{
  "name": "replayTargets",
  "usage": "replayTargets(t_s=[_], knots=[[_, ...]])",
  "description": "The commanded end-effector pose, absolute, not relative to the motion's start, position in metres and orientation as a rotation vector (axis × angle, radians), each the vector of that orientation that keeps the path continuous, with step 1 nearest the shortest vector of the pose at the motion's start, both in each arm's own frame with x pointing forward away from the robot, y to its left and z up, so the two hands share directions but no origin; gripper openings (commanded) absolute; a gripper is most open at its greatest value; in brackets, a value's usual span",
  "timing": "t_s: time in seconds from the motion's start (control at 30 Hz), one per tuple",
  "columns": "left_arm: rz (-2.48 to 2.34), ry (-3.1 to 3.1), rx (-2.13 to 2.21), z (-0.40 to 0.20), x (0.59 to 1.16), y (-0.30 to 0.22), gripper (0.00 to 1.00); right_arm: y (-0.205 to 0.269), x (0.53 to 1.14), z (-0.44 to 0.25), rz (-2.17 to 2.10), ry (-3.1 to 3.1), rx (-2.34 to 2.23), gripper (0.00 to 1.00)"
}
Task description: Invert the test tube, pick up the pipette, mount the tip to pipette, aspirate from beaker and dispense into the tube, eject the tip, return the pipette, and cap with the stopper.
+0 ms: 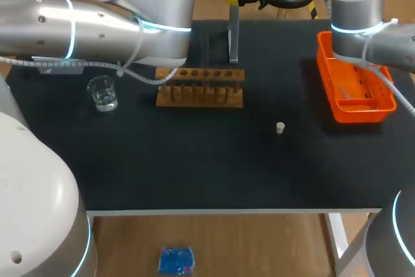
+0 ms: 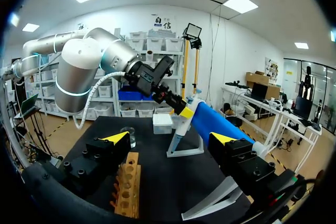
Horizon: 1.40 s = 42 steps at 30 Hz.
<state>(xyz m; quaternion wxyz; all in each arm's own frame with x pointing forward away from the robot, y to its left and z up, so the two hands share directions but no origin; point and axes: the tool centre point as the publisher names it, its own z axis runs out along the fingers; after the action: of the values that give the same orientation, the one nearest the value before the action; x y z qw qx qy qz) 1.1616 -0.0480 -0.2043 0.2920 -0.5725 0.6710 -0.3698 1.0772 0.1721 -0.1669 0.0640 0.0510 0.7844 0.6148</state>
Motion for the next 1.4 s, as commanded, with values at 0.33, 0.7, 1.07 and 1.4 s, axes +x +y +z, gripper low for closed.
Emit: replayTargets(t_s=[0.33, 0.7, 1.07, 1.4], knots=[[-1.012, 1.782, -1.482, -0.178, 1.148, -0.054, 1.00, 0.171, 1.078, -0.166, 1.854, 2.374, 0.153, 1.00], [-1.088, 1.900, -1.339, -0.146, 1.091, -0.065, 1.00, 0.171, 1.078, -0.166, 1.854, 2.374, 0.153, 1.00], [-1.516, 2.149, -0.883, -0.111, 0.990, -0.088, 1.00, 0.171, 1.078, -0.166, 1.854, 2.374, 0.153, 1.00], [-1.535, 2.193, -0.723, -0.122, 0.908, -0.108, 1.00, 0.171, 1.078, -0.166, 1.854, 2.374, 0.153, 1.00]])
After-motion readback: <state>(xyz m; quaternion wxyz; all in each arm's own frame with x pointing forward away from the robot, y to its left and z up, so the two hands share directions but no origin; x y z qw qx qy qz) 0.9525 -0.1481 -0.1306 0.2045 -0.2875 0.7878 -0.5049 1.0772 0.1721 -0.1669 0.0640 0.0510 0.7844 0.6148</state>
